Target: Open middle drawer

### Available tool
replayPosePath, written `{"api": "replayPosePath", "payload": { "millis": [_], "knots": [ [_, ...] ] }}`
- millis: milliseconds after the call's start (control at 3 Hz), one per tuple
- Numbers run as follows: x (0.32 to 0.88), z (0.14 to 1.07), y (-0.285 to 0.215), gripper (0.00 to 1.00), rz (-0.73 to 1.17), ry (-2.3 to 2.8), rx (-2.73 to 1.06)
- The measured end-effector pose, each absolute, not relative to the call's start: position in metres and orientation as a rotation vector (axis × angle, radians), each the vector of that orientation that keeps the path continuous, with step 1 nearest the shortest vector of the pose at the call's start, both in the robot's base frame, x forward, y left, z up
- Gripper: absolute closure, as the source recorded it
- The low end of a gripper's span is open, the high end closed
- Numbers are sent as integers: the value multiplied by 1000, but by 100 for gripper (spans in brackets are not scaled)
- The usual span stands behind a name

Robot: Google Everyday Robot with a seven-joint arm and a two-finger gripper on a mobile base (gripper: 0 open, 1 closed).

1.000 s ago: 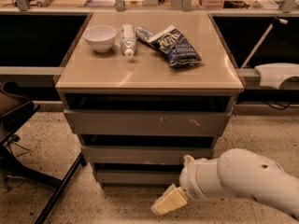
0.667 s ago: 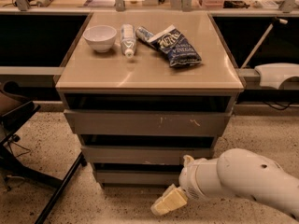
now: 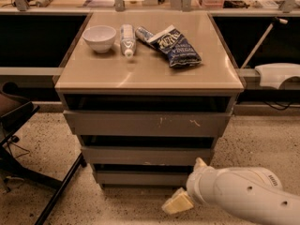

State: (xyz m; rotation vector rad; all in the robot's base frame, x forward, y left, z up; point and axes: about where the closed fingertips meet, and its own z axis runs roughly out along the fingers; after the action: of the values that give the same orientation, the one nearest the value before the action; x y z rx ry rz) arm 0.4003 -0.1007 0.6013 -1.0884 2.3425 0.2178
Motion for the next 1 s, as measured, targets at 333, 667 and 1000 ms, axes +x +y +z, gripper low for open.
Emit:
{"api": "replayPosePath", "payload": {
  "millis": [333,667,1000],
  "knots": [
    [399,586,-119,0,155,2345,-1084],
    [399,586,-119,0,155,2345,-1084],
    [404,571,-127,0,159,2369,-1078]
  ]
}}
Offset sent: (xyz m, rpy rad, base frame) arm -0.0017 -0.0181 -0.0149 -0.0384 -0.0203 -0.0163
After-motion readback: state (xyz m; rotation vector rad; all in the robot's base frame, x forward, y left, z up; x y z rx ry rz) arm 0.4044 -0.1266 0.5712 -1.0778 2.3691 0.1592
